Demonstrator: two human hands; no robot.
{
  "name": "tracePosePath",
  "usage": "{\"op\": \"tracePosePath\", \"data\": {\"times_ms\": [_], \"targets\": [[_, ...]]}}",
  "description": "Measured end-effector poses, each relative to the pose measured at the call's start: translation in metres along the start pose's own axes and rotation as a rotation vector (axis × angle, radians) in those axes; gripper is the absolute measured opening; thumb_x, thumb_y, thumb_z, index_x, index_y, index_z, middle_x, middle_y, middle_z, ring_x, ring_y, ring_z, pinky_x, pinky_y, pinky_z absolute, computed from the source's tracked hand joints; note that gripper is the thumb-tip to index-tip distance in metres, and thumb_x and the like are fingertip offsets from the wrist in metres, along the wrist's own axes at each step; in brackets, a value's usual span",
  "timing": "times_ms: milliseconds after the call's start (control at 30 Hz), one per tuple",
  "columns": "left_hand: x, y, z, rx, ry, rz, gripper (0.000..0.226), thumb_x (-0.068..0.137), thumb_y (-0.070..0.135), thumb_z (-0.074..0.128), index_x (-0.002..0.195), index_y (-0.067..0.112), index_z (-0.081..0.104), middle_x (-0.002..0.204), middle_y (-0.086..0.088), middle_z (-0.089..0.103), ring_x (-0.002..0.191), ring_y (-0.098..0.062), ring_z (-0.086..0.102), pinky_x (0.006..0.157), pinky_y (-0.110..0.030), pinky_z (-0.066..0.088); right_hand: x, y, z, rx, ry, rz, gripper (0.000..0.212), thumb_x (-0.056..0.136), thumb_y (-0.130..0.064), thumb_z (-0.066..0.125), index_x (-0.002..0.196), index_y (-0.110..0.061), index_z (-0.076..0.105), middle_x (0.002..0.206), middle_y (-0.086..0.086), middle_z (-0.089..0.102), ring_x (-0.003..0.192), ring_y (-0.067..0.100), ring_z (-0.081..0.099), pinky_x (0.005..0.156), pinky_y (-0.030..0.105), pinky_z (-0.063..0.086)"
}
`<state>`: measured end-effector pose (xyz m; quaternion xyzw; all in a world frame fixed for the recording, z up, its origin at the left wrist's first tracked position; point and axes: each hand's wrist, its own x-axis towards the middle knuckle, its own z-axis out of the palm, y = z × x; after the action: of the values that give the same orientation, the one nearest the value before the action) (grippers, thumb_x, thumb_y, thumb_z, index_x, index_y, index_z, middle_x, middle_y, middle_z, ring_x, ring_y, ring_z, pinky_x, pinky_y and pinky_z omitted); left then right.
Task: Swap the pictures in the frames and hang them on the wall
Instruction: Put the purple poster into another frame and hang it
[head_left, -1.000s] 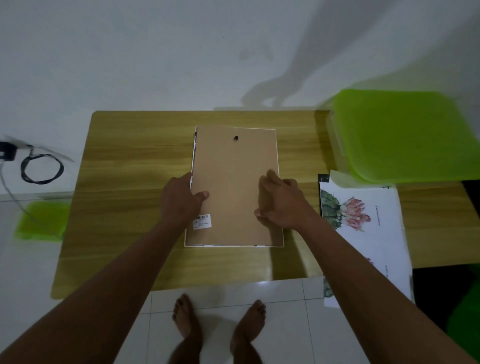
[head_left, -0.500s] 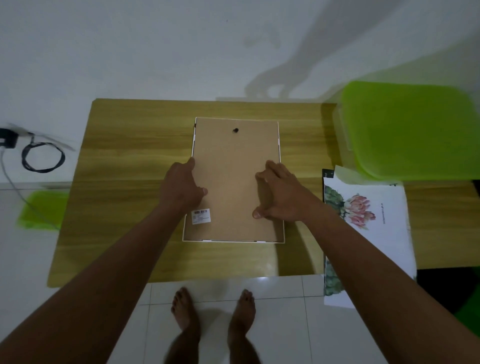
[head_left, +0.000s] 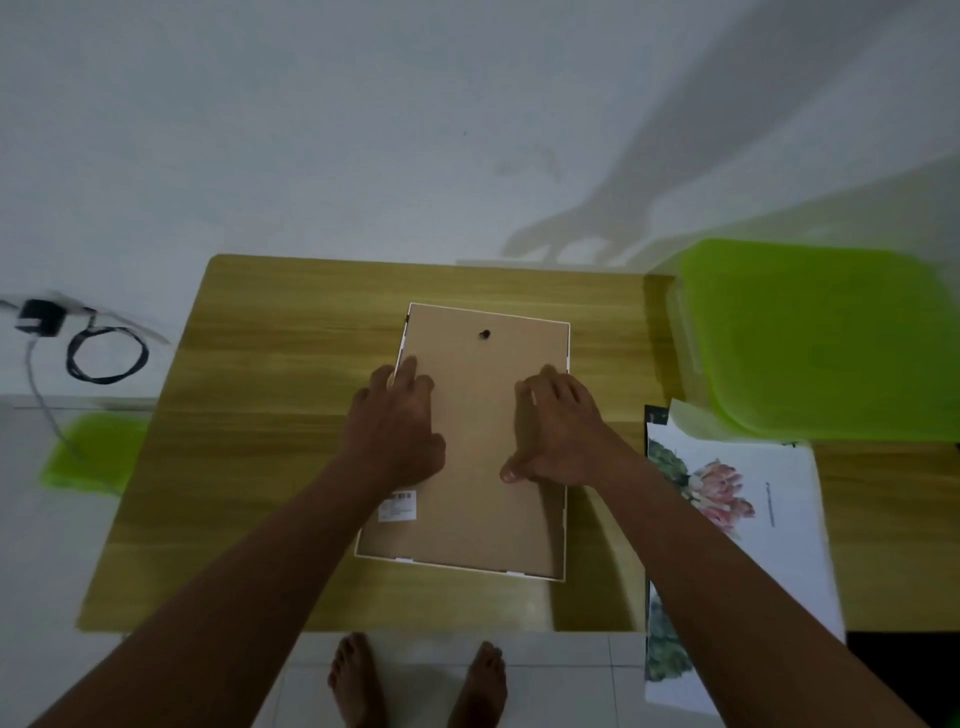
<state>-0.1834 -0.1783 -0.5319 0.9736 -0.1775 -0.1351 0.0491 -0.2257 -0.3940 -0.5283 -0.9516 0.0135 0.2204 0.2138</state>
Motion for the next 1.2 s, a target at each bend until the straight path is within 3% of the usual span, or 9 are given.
{"op": "tracePosePath", "data": {"times_ms": [100, 200, 300, 400, 467, 633, 800, 1033, 1200], "targets": [[0.019, 0.002, 0.000, -0.119, -0.088, 0.053, 0.096, 0.077, 0.061, 0.064, 0.150, 0.021, 0.016, 0.162, -0.004, -0.005, 0.147, -0.037, 0.000, 0.115, -0.056, 0.021, 0.007, -0.002, -0.014, -0.009, 0.036, 0.035, 0.108, 0.062, -0.065, 0.081, 0.144, -0.021, 0.026, 0.152, 0.007, 0.025, 0.144, 0.033, 0.012, 0.119, 0.047, 0.017], [0.031, 0.006, 0.001, -0.108, -0.236, 0.057, 0.113, 0.074, 0.068, 0.063, 0.153, 0.031, -0.008, 0.161, 0.004, -0.017, 0.147, -0.035, -0.014, 0.115, -0.059, 0.019, 0.016, -0.002, -0.021, -0.036, 0.004, 0.022, 0.111, 0.063, -0.067, 0.079, 0.148, -0.021, 0.024, 0.163, 0.008, 0.004, 0.149, 0.033, 0.000, 0.121, 0.052, 0.012], [0.034, 0.006, 0.003, -0.089, -0.234, 0.068, 0.117, 0.069, 0.069, 0.068, 0.154, 0.029, -0.002, 0.162, 0.002, -0.010, 0.147, -0.036, -0.012, 0.114, -0.059, 0.022, 0.025, -0.003, -0.022, -0.032, -0.041, 0.004, 0.121, 0.061, -0.065, 0.081, 0.152, -0.023, 0.014, 0.164, 0.009, 0.003, 0.150, 0.035, -0.002, 0.121, 0.053, 0.010], [0.037, 0.006, 0.001, -0.091, -0.186, 0.064, 0.117, 0.062, 0.070, 0.073, 0.153, 0.028, 0.012, 0.161, 0.000, 0.003, 0.147, -0.035, -0.006, 0.110, -0.063, 0.026, 0.030, -0.005, -0.022, -0.127, 0.018, -0.011, 0.111, 0.057, -0.068, 0.080, 0.145, -0.025, 0.026, 0.151, 0.010, 0.021, 0.145, 0.036, 0.010, 0.117, 0.055, 0.016], [0.040, 0.006, -0.001, -0.019, -0.136, 0.093, 0.117, 0.057, 0.074, 0.071, 0.150, 0.027, 0.017, 0.158, 0.001, 0.007, 0.147, -0.032, -0.007, 0.110, -0.067, 0.020, 0.035, -0.006, -0.021, -0.140, 0.004, -0.022, 0.111, 0.055, -0.065, 0.083, 0.142, -0.023, 0.030, 0.155, 0.009, 0.015, 0.148, 0.035, 0.004, 0.117, 0.058, 0.014], [0.049, 0.005, 0.005, 0.090, -0.222, 0.168, 0.133, 0.062, 0.081, 0.061, 0.152, 0.021, -0.017, 0.159, -0.005, -0.025, 0.147, -0.027, -0.018, 0.116, -0.059, 0.006, 0.043, -0.010, -0.027, -0.158, -0.084, 0.000, 0.132, 0.055, -0.058, 0.088, 0.152, -0.014, 0.010, 0.165, 0.004, -0.009, 0.151, 0.032, -0.008, 0.118, 0.063, 0.006], [0.049, 0.004, 0.002, 0.068, -0.215, 0.175, 0.132, 0.061, 0.083, 0.060, 0.153, 0.022, -0.013, 0.159, -0.003, -0.023, 0.147, -0.024, -0.017, 0.117, -0.056, 0.006, 0.042, -0.011, -0.032, -0.227, -0.044, -0.027, 0.134, 0.055, -0.062, 0.085, 0.154, -0.018, 0.006, 0.162, 0.005, 0.003, 0.149, 0.033, 0.000, 0.116, 0.065, 0.007], [0.033, -0.008, -0.005, -0.102, -0.182, 0.125, 0.125, 0.068, 0.073, 0.065, 0.153, 0.022, -0.011, 0.160, 0.000, -0.022, 0.147, -0.021, -0.019, 0.119, -0.046, 0.006, 0.042, 0.002, -0.032, -0.033, -0.006, 0.016, 0.133, 0.058, -0.060, 0.086, 0.156, -0.022, 0.004, 0.165, 0.002, -0.013, 0.151, 0.030, -0.009, 0.120, 0.055, 0.008], [0.006, -0.021, 0.003, -0.180, -0.222, 0.104, 0.134, 0.065, 0.072, 0.069, 0.152, 0.009, -0.011, 0.160, -0.006, -0.019, 0.147, -0.017, -0.018, 0.121, -0.043, 0.011, 0.052, -0.006, -0.043, -0.050, 0.000, 0.047, 0.121, 0.060, -0.058, 0.085, 0.152, -0.017, 0.019, 0.160, 0.002, 0.012, 0.145, 0.035, 0.009, 0.114, 0.054, 0.019]]}}
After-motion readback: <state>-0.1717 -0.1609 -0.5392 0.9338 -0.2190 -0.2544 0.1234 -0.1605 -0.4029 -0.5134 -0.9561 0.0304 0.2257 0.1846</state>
